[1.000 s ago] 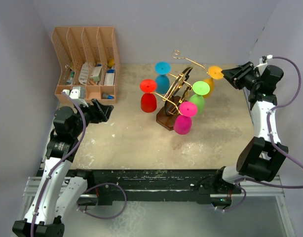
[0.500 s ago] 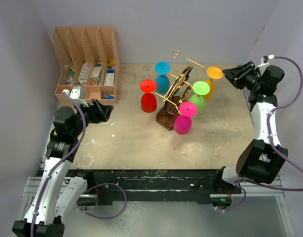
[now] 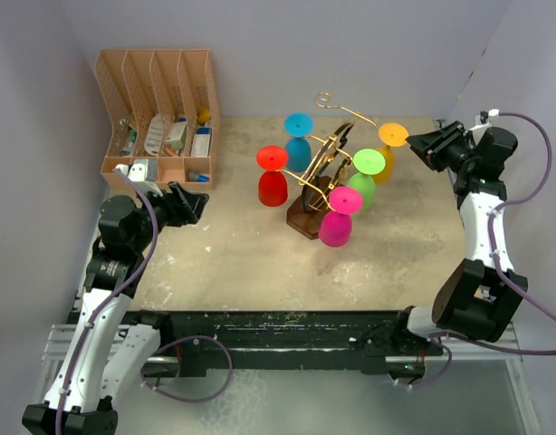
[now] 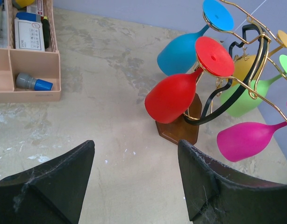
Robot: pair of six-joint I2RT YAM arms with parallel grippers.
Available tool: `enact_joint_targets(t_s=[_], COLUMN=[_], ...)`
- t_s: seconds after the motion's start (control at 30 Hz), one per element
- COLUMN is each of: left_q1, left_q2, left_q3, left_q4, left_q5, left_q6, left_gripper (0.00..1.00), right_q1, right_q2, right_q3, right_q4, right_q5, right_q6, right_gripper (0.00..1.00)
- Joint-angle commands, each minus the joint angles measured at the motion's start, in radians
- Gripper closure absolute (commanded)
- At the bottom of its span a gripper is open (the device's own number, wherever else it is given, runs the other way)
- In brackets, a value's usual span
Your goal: Take the wine glass off the wine glass rack
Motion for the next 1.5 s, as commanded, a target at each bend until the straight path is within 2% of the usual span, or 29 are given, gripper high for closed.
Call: enact_joint_targets(t_s=[0.0, 0.47, 0.73, 0.93, 1.47], left_q1=[-0.005, -0.008, -0.007, -0.006, -0.007], left_q2=[-0.002, 0.003, 0.006, 0.003, -0.003], left_q3=[0.012, 0.012, 0.011, 0.012, 0.013], left_q4=[0.036, 0.036, 0.036, 0.036, 0.036], left_q5=[-0.009, -0.013, -0.013, -0.013, -0.018], left_q6=[0.005, 0.005, 0.005, 0.005, 0.007], left_gripper=[0.25, 0.25, 0.25, 0.25, 0.25], right_q1=[0.003, 0.043, 0.052, 0.052, 0.046], right_q2=[-0.006, 0.072, 0.069, 0.046, 0.011], right_q3=[-0.003, 0.018, 0.028, 0.028, -0.005], right_q4=[0.068, 0.147, 0.153, 0.122, 0.155], right_q5=[-0.033, -0.066, -0.044, -0.02, -0.007], right_q6=[0.01, 0.054, 0.065, 0.07, 0.171], right_gripper=[0.61, 0.65, 0.89, 1.0, 1.0])
